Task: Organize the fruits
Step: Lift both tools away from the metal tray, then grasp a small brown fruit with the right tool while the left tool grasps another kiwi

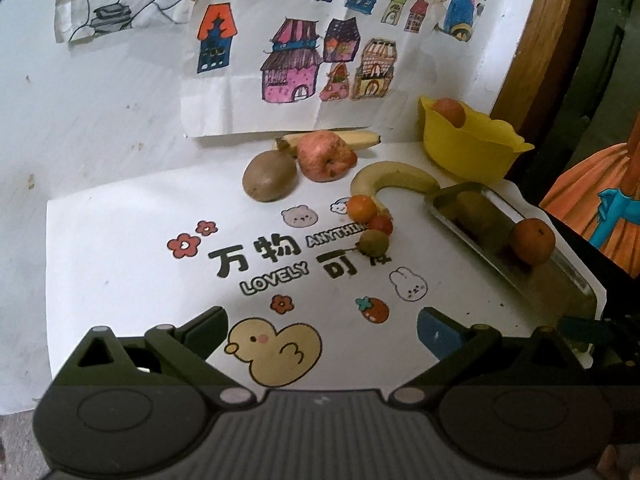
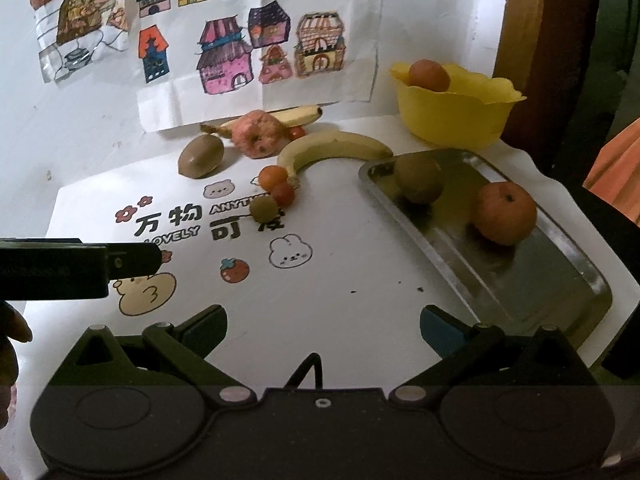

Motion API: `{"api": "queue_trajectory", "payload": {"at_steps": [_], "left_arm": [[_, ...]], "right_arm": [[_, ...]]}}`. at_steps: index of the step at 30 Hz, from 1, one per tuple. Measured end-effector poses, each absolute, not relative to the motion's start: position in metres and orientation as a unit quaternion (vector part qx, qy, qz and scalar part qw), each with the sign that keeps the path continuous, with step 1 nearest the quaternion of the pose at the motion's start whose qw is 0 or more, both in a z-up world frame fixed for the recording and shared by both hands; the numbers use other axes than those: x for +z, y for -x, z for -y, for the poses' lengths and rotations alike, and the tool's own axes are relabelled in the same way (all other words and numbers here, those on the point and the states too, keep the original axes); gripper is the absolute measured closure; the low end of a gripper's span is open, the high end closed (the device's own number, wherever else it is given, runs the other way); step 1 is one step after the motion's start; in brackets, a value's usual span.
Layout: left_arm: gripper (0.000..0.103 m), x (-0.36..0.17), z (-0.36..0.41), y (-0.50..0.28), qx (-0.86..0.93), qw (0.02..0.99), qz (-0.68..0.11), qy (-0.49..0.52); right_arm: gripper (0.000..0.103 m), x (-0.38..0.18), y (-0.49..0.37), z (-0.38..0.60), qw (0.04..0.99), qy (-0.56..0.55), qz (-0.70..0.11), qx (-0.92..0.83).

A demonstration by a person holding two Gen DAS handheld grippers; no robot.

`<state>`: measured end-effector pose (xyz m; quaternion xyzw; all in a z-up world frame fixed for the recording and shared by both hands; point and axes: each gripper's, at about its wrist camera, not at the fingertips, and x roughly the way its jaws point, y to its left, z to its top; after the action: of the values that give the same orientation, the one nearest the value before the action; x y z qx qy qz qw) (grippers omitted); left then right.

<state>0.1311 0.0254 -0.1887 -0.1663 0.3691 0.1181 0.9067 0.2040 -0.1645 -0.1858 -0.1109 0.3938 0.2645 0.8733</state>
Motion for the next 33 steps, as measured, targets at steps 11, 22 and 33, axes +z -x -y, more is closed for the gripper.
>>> {"api": "queue_trajectory", "payload": {"at_steps": [11, 22, 33], "left_arm": [[0.001, -0.193, -0.030, -0.130, 0.126, 0.902, -0.376, 0.169], [0.001, -0.197, -0.032, -0.142, 0.131, 0.902, -0.373, 0.174], [0.000, -0.201, -0.046, -0.164, 0.162, 0.899, -0.370, 0.170]], "right_arm": [[0.001, -0.190, -0.207, 0.157, 0.867, 0.114, -0.399, 0.277], [0.001, -0.191, -0.230, 0.150, 0.869, 0.121, -0.387, 0.283], [0.001, -0.202, -0.271, 0.138, 0.861, 0.136, -0.373, 0.318]]}}
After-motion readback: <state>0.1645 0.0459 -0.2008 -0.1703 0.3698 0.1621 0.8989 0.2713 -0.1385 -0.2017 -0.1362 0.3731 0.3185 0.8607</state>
